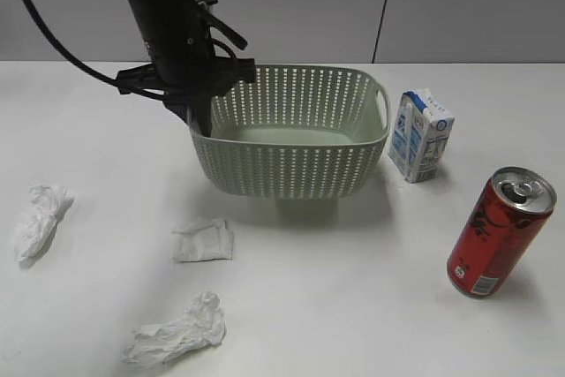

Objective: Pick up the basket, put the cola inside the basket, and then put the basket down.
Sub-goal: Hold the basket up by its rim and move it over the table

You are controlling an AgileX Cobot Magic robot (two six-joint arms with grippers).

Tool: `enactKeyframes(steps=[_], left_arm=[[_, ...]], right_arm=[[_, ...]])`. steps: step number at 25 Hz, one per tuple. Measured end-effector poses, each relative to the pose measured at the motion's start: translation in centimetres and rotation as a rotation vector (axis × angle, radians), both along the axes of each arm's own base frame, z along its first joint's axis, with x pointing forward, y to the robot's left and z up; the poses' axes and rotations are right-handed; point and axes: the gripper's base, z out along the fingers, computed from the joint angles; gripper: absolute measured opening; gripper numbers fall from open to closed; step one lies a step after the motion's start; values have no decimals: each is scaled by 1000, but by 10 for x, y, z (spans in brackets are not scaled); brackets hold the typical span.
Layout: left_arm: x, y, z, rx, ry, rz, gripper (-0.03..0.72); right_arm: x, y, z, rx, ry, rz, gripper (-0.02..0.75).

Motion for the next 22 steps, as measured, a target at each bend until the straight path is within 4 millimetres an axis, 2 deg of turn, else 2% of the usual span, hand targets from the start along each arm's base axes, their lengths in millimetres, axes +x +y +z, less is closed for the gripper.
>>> enactKeyframes(steps=[4,9,16,22], left_arm=[[-20,1,8,58,-13,-20,-1],[-43,-4,3,20,4,-23,-1],[-58,4,-24,43,46,-24,-1],[-56,1,-27,4,3,-40,-1]], right_arm=[[23,2,20,38,215,0,491],[60,10,37,103,349,70,646],[114,23,19,147,578,173,664],[161,44,5,71,717,237,664]])
